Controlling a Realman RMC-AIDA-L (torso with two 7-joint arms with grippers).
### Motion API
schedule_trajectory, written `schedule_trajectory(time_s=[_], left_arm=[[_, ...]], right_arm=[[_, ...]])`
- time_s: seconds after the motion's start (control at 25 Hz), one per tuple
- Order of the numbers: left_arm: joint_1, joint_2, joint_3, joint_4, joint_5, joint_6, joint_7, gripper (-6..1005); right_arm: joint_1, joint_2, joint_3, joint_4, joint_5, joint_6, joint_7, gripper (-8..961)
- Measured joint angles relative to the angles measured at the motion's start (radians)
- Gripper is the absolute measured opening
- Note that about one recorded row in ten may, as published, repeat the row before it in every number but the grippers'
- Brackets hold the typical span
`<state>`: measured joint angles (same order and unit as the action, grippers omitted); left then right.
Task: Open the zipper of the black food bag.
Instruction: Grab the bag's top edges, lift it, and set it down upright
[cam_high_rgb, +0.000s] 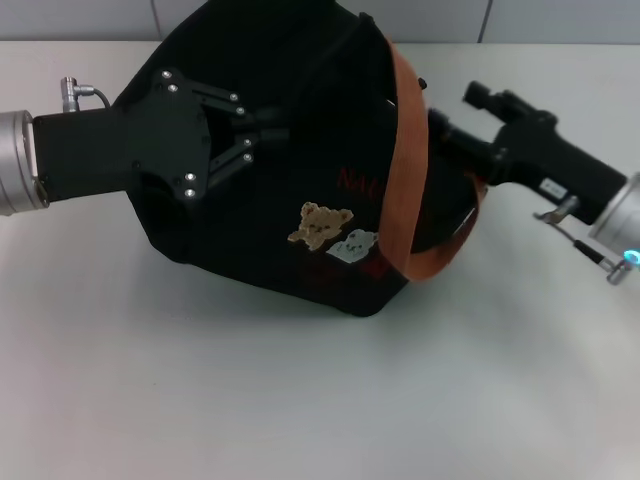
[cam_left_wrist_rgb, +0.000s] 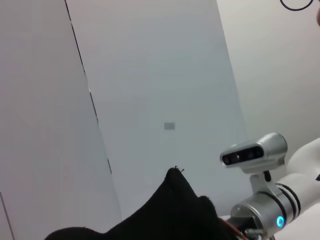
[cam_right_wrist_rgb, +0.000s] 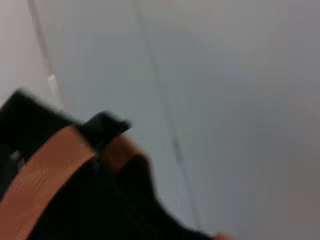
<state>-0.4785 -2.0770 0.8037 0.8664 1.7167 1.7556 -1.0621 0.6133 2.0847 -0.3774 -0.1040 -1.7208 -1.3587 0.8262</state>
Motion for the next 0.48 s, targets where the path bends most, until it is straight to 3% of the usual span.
schedule_trajectory(time_s=[0.32, 0.48], left_arm=[[0.000, 0.001, -0.003, 0.001, -0.035, -0.016, 0.000, 91], [-0.006, 0.001, 0.001, 0.002, -0.046, -0.018, 0.000, 91]], right_arm=[[0.008, 0.003, -0.214, 0.064, 0.000, -0.047, -0.005, 779], [0.007, 0.006, -0.228, 0.109, -0.001, -0.091, -0.040, 778]])
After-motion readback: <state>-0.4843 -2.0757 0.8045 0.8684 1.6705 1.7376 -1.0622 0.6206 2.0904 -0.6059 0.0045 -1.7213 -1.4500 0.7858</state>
